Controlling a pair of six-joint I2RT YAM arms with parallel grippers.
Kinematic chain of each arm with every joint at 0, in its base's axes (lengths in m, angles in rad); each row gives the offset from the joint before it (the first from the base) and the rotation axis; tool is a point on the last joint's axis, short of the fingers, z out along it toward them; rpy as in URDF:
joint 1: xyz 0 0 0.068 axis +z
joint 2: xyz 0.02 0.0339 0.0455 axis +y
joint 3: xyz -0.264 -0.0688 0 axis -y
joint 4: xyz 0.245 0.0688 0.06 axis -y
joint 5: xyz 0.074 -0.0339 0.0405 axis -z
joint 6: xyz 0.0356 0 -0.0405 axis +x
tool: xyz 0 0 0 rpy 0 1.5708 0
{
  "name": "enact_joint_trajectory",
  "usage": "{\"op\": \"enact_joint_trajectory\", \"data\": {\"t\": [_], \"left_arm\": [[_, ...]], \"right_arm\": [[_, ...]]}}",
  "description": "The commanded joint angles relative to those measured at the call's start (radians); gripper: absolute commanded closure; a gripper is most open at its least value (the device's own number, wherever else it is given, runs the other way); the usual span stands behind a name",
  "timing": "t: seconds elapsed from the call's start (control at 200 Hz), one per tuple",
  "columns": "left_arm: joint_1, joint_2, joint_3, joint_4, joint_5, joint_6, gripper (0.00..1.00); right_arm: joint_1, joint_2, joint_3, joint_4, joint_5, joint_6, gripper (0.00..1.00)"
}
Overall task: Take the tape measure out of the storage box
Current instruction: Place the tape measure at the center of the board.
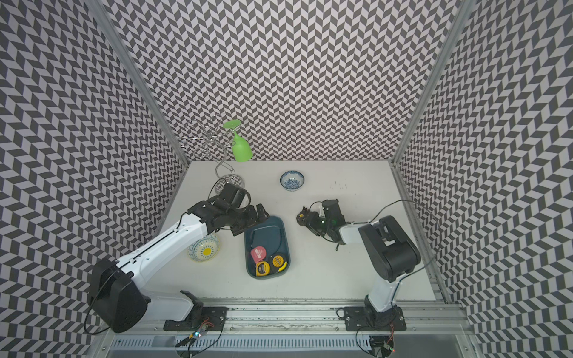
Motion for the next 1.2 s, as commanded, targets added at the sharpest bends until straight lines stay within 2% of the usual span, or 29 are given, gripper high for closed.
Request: {"op": "enact_joint_trajectory", "data": {"t": [0.0, 0.2, 0.566, 0.806, 0.831, 0.841, 1.197], "left_arm": [[-0.023, 0.001, 0.024, -0.057, -0.045, 0.096, 0.00], [-0.065, 0.001, 0.018, -0.075, -0.084, 0.172, 0.00], [-0.196, 0.013, -0.043, -0.015, -0.132, 0.404, 0.00], [-0.299, 0.057, -0.070, -0.001, -0.151, 0.500, 0.00], [-0.308, 0.063, -0.072, 0.000, -0.154, 0.503, 0.00], [-0.312, 0.065, -0.073, 0.001, -0.155, 0.506, 0.00], [-0.437, 0.176, -0.090, 0.028, -0.232, 0.528, 0.01]], "right_arm": [[-0.004, -0.042, 0.002, -0.016, 0.008, -0.015, 0.40], [-0.002, -0.088, 0.000, -0.048, 0.017, -0.022, 0.23], [-0.002, -0.243, 0.019, -0.235, 0.005, -0.077, 0.06], [-0.003, -0.396, -0.026, -0.334, 0.005, -0.084, 0.04], [-0.003, -0.405, -0.030, -0.341, 0.006, -0.085, 0.04], [-0.003, -0.412, -0.031, -0.345, 0.005, -0.098, 0.00], [-0.029, -0.558, -0.082, -0.428, 0.015, -0.113, 0.00]]}}
